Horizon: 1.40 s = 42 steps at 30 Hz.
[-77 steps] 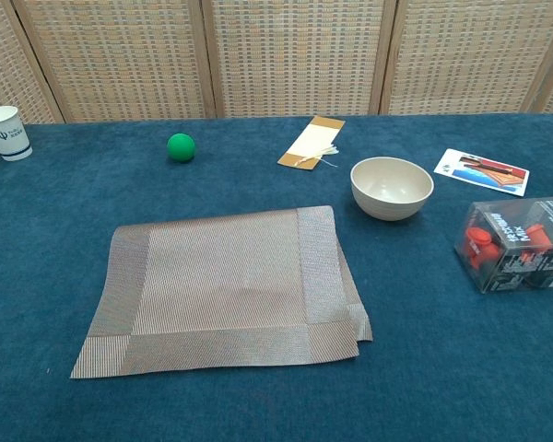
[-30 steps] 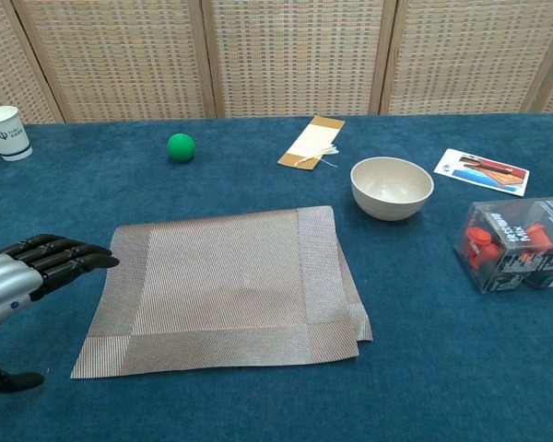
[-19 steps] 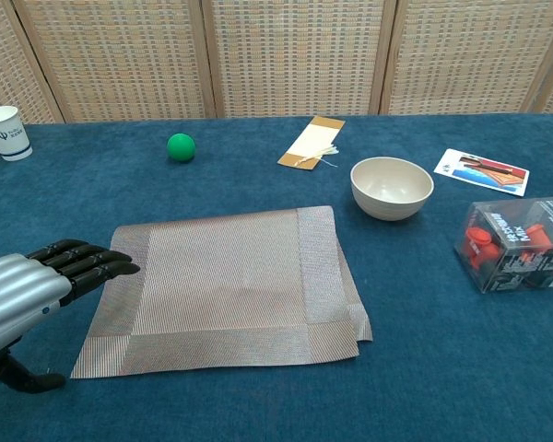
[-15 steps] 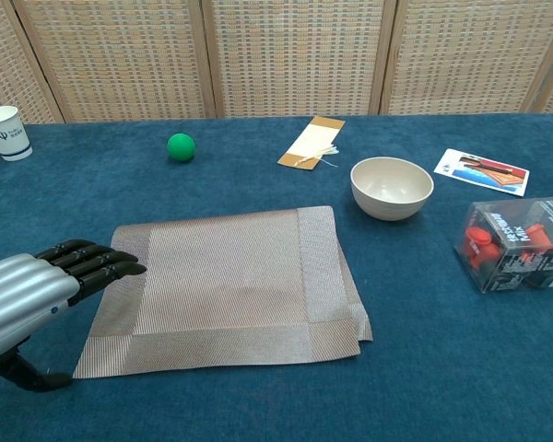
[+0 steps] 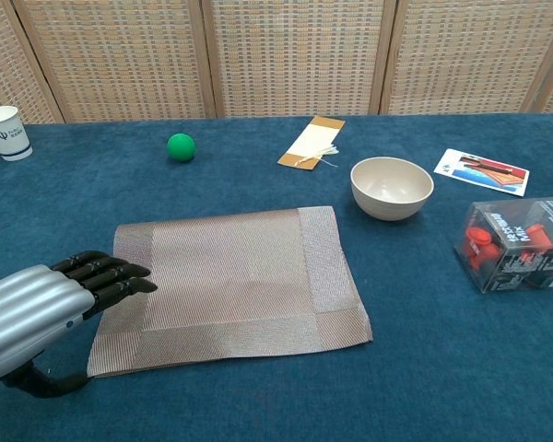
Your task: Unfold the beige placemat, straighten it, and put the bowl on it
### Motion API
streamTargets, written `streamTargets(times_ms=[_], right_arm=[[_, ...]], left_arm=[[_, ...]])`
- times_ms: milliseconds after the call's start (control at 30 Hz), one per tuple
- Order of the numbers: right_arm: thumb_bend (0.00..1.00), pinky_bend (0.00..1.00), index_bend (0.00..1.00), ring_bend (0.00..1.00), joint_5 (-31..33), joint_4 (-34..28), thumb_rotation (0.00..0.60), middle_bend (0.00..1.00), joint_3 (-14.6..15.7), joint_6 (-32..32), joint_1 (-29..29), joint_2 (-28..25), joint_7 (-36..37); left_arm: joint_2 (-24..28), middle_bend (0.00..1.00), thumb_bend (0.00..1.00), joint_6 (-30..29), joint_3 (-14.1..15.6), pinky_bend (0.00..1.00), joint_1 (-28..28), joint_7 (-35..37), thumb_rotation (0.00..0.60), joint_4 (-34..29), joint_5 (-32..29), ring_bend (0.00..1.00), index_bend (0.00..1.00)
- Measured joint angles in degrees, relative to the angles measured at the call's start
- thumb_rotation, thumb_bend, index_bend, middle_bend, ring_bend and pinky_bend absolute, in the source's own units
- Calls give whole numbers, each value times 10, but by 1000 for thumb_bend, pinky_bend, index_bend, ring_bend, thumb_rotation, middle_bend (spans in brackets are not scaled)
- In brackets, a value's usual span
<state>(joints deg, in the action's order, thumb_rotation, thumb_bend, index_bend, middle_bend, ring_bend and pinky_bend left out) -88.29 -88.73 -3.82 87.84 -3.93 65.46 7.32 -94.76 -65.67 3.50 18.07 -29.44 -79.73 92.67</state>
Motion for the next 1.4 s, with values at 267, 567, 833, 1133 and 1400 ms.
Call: streamTargets(times_ms=[267,567,833,1133,1400], right_arm=[[43,0,143,0,-1,-3,600,0,1,-2,0,-2,4],[42,0,143,0,-2,-6,600,0,1,-2,1,-5,9],[42,0,143,0,-1,-7,600,0,2,-3,1,-6,10],[42,0,144,0,1,-9,600,0,3,-8,0,-7,10],[43,0,144,0,3,-11,600,0,2,-11,0,-10,13]], left_arm=[[-6,0,360,-4,6,0,3,2,600,10,3,0,134],[-10,0,446,-17,7,0,4,14,600,13,10,0,240],[-19,0,463,-39,7,0,4,39,600,26,22,0,282],[-36,0,514,-54,-1,0,5,50,600,46,22,0,406],[-48,0,537,-67,-7,0,7,58,600,57,21,0,526]])
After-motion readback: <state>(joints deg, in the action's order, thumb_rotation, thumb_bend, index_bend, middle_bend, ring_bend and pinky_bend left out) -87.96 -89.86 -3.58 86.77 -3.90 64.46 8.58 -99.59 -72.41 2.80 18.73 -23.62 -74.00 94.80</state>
